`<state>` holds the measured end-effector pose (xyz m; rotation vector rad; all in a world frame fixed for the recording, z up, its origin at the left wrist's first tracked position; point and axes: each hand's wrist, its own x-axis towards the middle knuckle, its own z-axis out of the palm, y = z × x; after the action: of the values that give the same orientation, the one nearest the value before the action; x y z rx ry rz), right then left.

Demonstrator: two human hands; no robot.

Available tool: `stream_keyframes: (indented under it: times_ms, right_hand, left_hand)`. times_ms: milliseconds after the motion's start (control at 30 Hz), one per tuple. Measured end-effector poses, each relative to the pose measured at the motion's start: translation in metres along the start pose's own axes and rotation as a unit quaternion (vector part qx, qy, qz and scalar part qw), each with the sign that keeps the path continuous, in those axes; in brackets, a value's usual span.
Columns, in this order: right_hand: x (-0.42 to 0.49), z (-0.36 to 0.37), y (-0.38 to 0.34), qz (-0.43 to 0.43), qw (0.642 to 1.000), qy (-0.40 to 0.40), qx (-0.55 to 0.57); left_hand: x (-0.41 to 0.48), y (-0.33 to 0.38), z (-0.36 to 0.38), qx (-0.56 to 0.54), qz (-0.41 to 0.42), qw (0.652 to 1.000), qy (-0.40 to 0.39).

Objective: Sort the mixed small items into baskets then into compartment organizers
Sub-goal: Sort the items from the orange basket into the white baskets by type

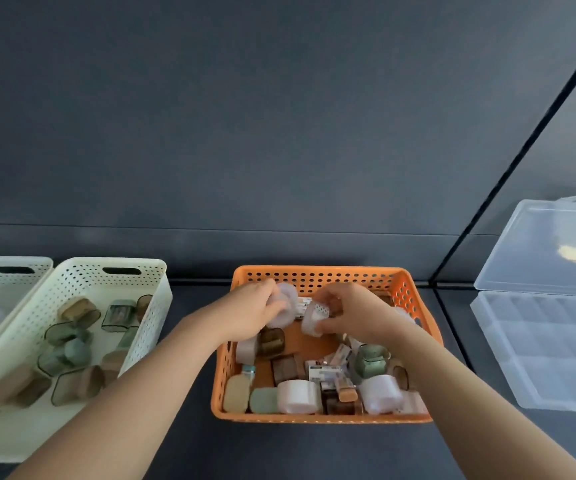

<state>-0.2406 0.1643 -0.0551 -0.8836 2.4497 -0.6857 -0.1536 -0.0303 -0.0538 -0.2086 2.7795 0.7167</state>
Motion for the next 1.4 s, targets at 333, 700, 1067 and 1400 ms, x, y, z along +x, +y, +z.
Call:
stream_keyframes:
  times_ms: [333,700,1067,1400]
  right_hand:
    - [-0.001,-0.019,0.011,-0.012,0.994,0.081,0.076]
    - [-0.005,-0.015,0.013,-0.028,0.991,0.079,0.103]
    - [-0.003,-0.013,-0.011,-0.053,0.979,0.120,0.157]
    - [0.022,0.043,-0.149,-0.167,0.968,0.078,0.171]
  left_hand:
    - [0.015,0.016,0.001,-0.046,-0.063,0.991,0.108]
    - [0.025,0.021,0.021,0.075,-0.111,0.989,0.056]
    - [-0.009,0.021,0.004,-0.032,-0.122,0.975,0.183]
    - [-0.148,-0.107,-0.078,-0.143,-0.170,0.893,0.393]
